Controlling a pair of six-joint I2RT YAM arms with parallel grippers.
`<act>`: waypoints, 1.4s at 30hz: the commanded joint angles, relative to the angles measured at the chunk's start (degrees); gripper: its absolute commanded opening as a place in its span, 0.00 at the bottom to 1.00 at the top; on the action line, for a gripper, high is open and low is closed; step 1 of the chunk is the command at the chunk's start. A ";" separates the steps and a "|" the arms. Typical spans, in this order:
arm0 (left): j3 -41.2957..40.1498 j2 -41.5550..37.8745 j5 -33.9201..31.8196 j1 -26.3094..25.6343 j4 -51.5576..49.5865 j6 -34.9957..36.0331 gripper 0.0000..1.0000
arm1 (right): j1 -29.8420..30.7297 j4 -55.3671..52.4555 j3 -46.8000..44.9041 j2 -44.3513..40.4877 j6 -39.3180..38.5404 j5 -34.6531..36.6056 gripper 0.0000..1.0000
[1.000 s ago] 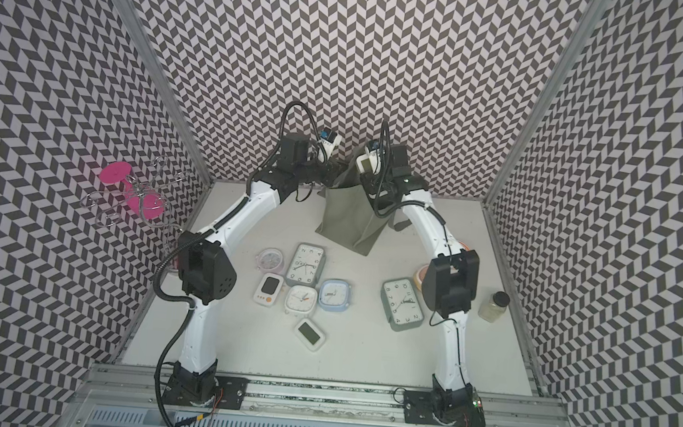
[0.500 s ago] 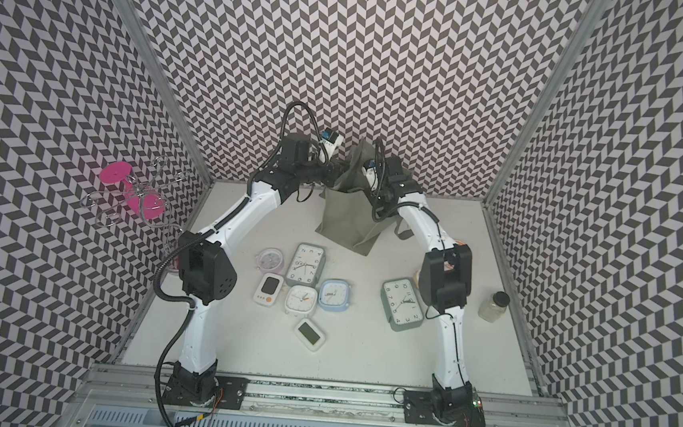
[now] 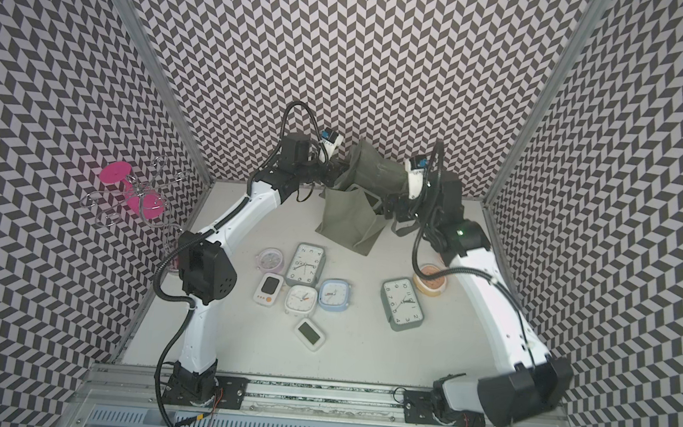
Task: Put the alarm clock into the canvas bag
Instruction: Place the alarm at the canvas bag, then pick up the alarm from the center of the board.
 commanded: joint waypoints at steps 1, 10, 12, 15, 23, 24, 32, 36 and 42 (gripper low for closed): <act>1.94 -0.59 1.12 -0.29 0.96 0.10 0.00 | -2.05 0.83 -8.77 -7.04 7.97 10.72 1.00; 1.98 0.24 3.00 -0.21 1.58 -0.87 0.00 | -9.01 -2.10 -27.91 -16.80 16.48 14.06 0.99; 2.00 0.54 3.00 -0.21 1.58 -0.94 0.00 | -10.02 -1.15 -31.02 -16.52 16.92 13.07 0.99; 2.20 0.98 3.26 -0.20 1.67 -1.13 0.00 | -11.69 1.23 -34.57 -15.32 17.28 10.67 0.99; 2.46 0.92 2.56 -0.21 1.23 -0.78 0.00 | -12.21 3.47 -38.23 -10.86 15.22 -2.51 0.99; 2.37 0.90 2.51 -0.21 1.23 -0.70 0.00 | -12.20 2.55 -38.18 -10.00 14.58 -4.42 0.99; 2.51 1.41 2.97 0.28 1.40 -1.03 0.00 | -2.30 2.43 -39.53 -11.59 15.14 -9.07 0.99; 2.56 1.52 3.17 0.63 1.49 -1.26 0.00 | 9.27 5.60 -38.37 -10.43 16.66 -10.26 1.00; 2.56 1.37 3.13 0.67 1.49 -1.22 0.00 | 16.36 14.29 -37.37 -4.21 24.87 -13.79 0.94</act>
